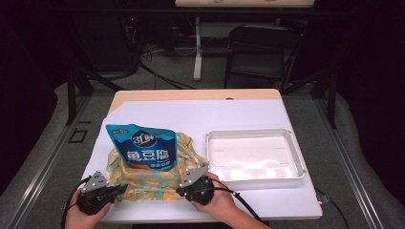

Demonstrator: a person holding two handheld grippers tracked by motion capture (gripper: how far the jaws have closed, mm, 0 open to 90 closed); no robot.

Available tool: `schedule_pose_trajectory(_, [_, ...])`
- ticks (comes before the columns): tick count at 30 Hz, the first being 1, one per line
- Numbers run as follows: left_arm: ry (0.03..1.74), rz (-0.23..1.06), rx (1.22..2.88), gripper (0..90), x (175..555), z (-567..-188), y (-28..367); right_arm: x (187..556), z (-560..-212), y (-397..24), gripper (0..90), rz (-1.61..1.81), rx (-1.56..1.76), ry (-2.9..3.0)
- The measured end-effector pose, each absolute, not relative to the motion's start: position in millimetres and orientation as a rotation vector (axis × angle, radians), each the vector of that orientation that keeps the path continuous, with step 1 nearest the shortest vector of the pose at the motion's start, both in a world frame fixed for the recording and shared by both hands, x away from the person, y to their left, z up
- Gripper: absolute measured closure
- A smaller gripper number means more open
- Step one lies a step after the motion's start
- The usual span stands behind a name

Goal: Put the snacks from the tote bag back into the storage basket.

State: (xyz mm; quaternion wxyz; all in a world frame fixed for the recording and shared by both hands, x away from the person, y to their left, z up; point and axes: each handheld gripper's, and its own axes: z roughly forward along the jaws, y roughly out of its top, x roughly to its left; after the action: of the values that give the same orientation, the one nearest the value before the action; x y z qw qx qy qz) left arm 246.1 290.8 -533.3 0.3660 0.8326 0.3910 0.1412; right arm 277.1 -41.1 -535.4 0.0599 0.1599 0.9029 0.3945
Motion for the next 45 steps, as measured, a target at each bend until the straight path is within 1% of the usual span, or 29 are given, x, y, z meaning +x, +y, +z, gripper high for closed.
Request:
schedule_pose_trajectory(2, [1.009, 0.356, 2.136, 88.4, 246.1, -533.1, 291.5, 277.2, -535.1, -42.0, 90.0, 1.195, 0.484, 2.735])
schedule_pose_trajectory(5, [1.014, 0.362, 2.124, 85.7, 245.4, -532.7, 292.1, 277.6, -533.4, -44.3, 87.2, 1.225, 0.496, 2.726])
schedule_pose_trajectory(10, [1.009, 0.383, 2.067, 74.0, 241.3, -525.2, 295.3, 278.0, -527.4, -50.0, 77.2, 1.287, 0.513, 2.697])
schedule_pose_trajectory(11, [1.010, 0.385, 2.048, 72.0, 240.2, -522.8, 296.2, 277.9, -525.5, -51.5, 76.4, 1.303, 0.518, 2.689])
schedule_pose_trajectory(20, [1.015, 0.425, 1.992, 60.4, 235.0, -512.1, 303.1, 281.1, -510.3, -66.4, 67.6, 1.428, 0.586, 2.601])
schedule_pose_trajectory(28, [1.024, 0.447, 1.930, 57.4, 230.7, -503.3, 312.4, 285.2, -502.1, -77.5, 64.6, 1.459, 0.634, 2.536])
schedule_pose_trajectory(32, [1.023, 0.452, 1.892, 57.2, 229.6, -496.1, 317.5, 287.3, -500.0, -80.6, 63.7, 1.464, 0.646, 2.515])
schedule_pose_trajectory(35, [1.037, 0.427, 1.872, 56.3, 231.5, -492.1, 321.8, 287.9, -499.6, -81.3, 63.4, 1.474, 0.651, 2.505])
schedule_pose_trajectory(41, [1.038, 0.474, 1.874, 51.5, 236.1, -489.4, 321.8, 288.3, -498.4, -82.1, 63.3, 1.479, 0.650, 2.496])
schedule_pose_trajectory(45, [1.022, 0.504, 1.883, 49.6, 242.8, -480.4, 317.5, 289.3, -497.4, -83.5, 63.3, 1.487, 0.657, 2.485])
